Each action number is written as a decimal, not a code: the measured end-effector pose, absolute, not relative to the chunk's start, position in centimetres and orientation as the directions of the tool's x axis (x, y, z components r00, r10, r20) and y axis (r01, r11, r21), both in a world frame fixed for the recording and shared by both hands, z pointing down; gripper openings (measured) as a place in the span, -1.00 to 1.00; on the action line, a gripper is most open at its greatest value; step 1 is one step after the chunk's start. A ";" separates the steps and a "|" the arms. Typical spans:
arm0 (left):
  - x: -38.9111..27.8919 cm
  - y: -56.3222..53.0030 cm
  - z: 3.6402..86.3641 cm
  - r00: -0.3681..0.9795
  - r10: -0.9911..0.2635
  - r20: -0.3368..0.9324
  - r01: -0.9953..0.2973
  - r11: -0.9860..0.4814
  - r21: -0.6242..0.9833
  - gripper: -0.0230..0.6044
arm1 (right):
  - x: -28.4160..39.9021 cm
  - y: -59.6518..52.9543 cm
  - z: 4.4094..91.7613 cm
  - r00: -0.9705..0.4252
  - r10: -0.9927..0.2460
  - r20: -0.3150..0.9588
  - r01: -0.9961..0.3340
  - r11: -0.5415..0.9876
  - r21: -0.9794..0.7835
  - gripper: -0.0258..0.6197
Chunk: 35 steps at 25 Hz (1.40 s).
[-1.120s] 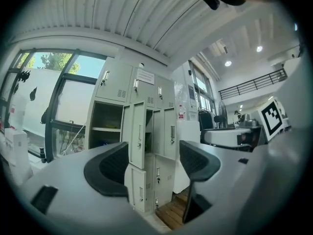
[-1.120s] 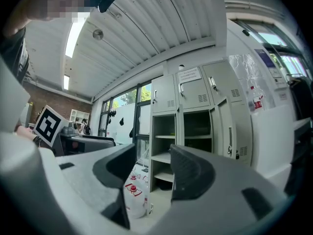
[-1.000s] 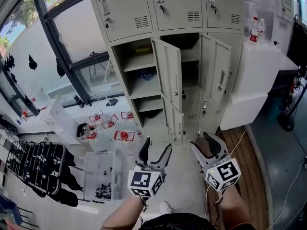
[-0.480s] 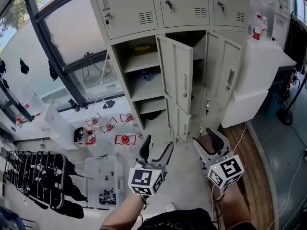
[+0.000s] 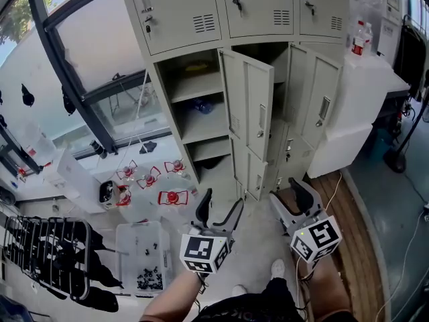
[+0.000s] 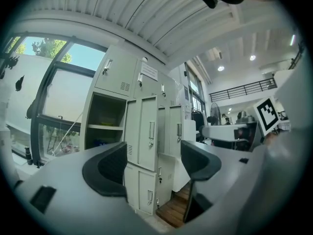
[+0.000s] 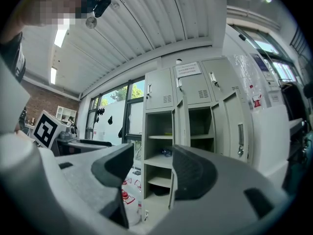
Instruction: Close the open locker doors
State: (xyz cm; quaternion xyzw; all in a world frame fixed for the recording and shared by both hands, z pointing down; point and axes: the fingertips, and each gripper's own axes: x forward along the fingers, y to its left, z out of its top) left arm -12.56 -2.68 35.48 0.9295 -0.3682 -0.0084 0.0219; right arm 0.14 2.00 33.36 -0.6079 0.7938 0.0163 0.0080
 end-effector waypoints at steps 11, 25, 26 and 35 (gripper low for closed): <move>-9.0 -5.9 35.8 0.716 -0.698 0.005 -0.697 -0.716 0.045 0.13 | 3.9 -1.7 33.3 -0.282 -0.958 -0.040 -0.959 0.282 0.007 -0.20; 1.0 -13.3 35.7 0.693 -0.721 0.019 -0.721 -0.692 0.038 0.13 | 12.5 -9.9 33.4 -0.354 -0.934 -0.040 -0.935 0.355 -0.012 -0.20; 1.6 -13.8 35.7 0.690 -0.724 0.020 -0.724 -0.689 0.039 0.13 | 13.0 -10.4 33.4 -0.360 -0.932 -0.040 -0.933 0.361 -0.015 -0.20; 5.5 -17.0 35.4 0.651 -0.759 0.015 -0.759 -0.650 0.034 0.13 | 15.9 -13.9 33.4 -0.425 -0.904 -0.042 -0.905 0.426 -0.013 -0.20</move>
